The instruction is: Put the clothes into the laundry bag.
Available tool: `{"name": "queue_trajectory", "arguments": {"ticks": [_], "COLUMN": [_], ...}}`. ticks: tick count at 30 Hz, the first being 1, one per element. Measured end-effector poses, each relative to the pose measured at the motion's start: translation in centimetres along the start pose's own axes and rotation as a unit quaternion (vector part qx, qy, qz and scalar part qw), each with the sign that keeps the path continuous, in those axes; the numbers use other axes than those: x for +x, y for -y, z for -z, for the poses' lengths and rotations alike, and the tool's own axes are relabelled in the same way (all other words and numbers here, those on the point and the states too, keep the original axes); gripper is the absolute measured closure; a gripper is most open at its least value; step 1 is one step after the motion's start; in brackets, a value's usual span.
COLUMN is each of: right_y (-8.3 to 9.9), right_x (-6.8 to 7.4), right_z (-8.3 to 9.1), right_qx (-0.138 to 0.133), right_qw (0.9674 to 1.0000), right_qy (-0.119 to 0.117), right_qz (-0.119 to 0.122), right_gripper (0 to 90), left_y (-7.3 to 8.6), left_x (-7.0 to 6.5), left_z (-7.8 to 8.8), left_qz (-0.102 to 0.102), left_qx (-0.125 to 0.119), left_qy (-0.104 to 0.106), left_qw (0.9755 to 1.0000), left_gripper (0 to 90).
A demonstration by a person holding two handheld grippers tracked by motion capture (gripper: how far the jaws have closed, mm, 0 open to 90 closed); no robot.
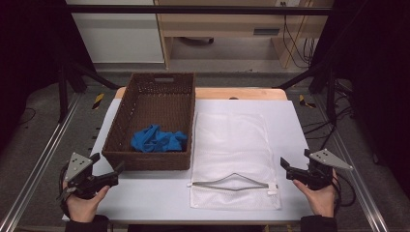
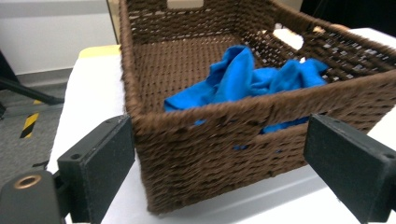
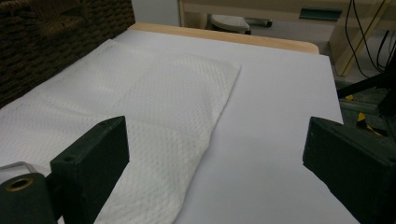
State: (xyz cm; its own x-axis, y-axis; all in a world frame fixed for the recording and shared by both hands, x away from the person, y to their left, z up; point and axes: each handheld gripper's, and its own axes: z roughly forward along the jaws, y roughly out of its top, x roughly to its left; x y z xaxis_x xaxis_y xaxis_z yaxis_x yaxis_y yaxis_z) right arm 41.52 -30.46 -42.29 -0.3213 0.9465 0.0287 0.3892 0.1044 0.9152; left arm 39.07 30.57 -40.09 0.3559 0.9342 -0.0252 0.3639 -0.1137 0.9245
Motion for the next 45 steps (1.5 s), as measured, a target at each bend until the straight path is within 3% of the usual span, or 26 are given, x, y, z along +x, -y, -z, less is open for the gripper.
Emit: {"name": "queue_trajectory", "arguments": {"ticks": [10,18,23,35,41,45], "right_y": [-0.2,-0.4,-0.5,-0.5,-0.6,-0.6], "right_x": [0.2,0.6,0.6,1.6,2.2,2.4], "right_z": [0.2,0.1,0.2,-0.3,-0.7,-0.8], "right_qx": [0.001,0.003,0.001,0.009,0.015,0.017], "right_qw": [1.0,1.0,0.9999,0.9999,0.9997,0.9995], "right_qy": [0.004,-0.005,-0.006,-0.012,-0.016,-0.018], "right_qz": [-0.005,-0.007,-0.01,0.007,0.015,0.018], "right_gripper": [8.9,9.1,9.3,9.3,9.0,8.9], "left_y": [-1.3,-1.5,-2.2,-5.5,-7.1,-8.3], "left_x": [-1.6,-2.1,-1.8,-1.3,-1.9,-2.1], "left_z": [0.6,-0.2,-0.7,-2.2,-3.5,-4.7], "left_qz": [0.0,-0.001,0.0,0.006,-0.01,-0.018], "left_qx": [-0.019,-0.005,-0.01,-0.02,-0.014,0.003], "left_qy": [0.012,0.014,0.012,0.016,0.019,0.019], "left_qw": [0.9997,0.9999,0.9999,0.9996,0.9997,0.9997], "left_gripper": [10.4,11.6,12.5,12.9,14.2,14.6]}}
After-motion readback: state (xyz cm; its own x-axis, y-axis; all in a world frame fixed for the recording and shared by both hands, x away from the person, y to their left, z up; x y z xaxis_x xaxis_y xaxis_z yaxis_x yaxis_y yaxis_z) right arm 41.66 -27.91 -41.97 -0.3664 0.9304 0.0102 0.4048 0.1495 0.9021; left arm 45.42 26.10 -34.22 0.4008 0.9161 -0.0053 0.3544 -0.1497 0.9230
